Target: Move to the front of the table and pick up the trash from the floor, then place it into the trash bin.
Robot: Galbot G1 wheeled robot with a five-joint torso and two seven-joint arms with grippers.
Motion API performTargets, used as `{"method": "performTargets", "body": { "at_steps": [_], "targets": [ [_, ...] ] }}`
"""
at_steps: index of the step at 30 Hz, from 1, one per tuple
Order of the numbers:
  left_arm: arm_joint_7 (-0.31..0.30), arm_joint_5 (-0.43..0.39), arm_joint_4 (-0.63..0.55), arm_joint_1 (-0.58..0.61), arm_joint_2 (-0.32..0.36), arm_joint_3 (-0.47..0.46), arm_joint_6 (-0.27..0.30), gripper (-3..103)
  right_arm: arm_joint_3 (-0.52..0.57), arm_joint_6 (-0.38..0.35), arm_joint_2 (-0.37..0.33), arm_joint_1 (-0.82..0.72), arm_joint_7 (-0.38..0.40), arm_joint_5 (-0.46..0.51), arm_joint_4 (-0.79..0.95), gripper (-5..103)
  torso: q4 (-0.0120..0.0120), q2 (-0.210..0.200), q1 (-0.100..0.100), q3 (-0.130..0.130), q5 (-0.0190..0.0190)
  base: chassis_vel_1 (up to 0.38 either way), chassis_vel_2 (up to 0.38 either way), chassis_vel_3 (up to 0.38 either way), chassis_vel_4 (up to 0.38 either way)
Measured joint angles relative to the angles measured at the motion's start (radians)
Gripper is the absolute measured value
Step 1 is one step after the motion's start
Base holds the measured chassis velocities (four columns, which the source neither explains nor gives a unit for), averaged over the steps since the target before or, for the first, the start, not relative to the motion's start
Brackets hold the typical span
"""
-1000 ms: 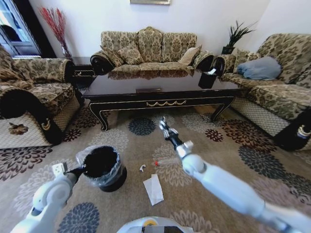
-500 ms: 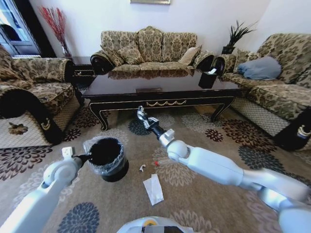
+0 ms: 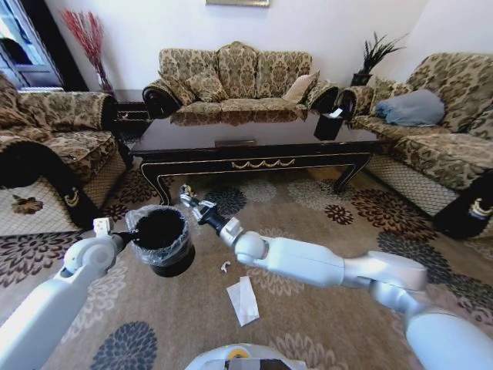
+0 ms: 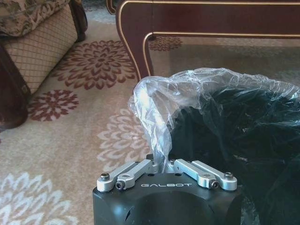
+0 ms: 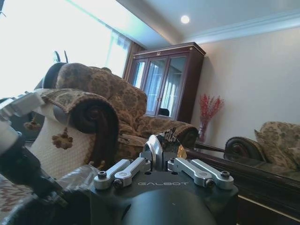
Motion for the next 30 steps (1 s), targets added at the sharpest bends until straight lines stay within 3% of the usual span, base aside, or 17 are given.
{"method": "performTargets", "body": {
  "at_steps": [11, 17, 19, 22, 25, 27, 30],
  "targets": [
    [0.013, -0.005, 0.033, -0.082, -0.02, 0.038, -0.017, 3, -0.064, 0.014, 0.111, 0.022, 0.005, -0.01, -0.075, 10, 0.0, 0.0, 0.0, 0.0, 0.0002, 0.0, 0.0, 0.0, 0.0],
    [0.009, -0.032, 0.001, -0.079, -0.007, 0.027, -0.018, 3, -0.087, 0.006, 0.118, 0.006, 0.024, -0.012, -0.083, 8, -0.0002, 0.0, 0.0, 0.0, 0.0004, 0.0, 0.0, 0.0, 0.0],
    [0.01, -0.034, -0.016, -0.066, -0.001, 0.018, -0.018, 3, -0.093, -0.003, 0.119, 0.003, 0.038, -0.013, -0.083, 17, -0.0001, 0.0, 0.0, 0.0, 0.0004, 0.0, 0.0, 0.0, 0.0],
    [0.01, -0.034, -0.022, -0.06, 0.0, 0.013, -0.018, 3, -0.096, -0.008, 0.118, 0.003, 0.048, -0.014, -0.083, 22, 0.0, 0.0, 0.0, 0.0, 0.0004, 0.0, 0.0, 0.0, 0.0],
    [0.01, -0.034, -0.032, -0.05, 0.003, 0.002, -0.016, 3, -0.098, -0.016, 0.106, 0.006, 0.058, -0.01, -0.072, 39, -0.0001, 0.0, 0.0, 0.0, 0.0004, 0.0, 0.0, 0.0, 0.0],
    [0.01, -0.034, -0.034, -0.047, 0.004, -0.001, -0.016, 3, -0.097, -0.018, 0.102, 0.007, 0.061, -0.009, -0.067, 39, -0.0002, 0.0, 0.0, 0.0, 0.0004, 0.0, 0.0, 0.0, 0.0],
    [0.011, -0.033, -0.036, -0.027, 0.007, -0.022, -0.015, 3, -0.075, -0.034, 0.092, 0.009, 0.082, 0.008, -0.048, 55, -0.0002, 0.0, 0.0, 0.0, 0.0004, 0.0, 0.0, 0.0, 0.0]
  ]
}}
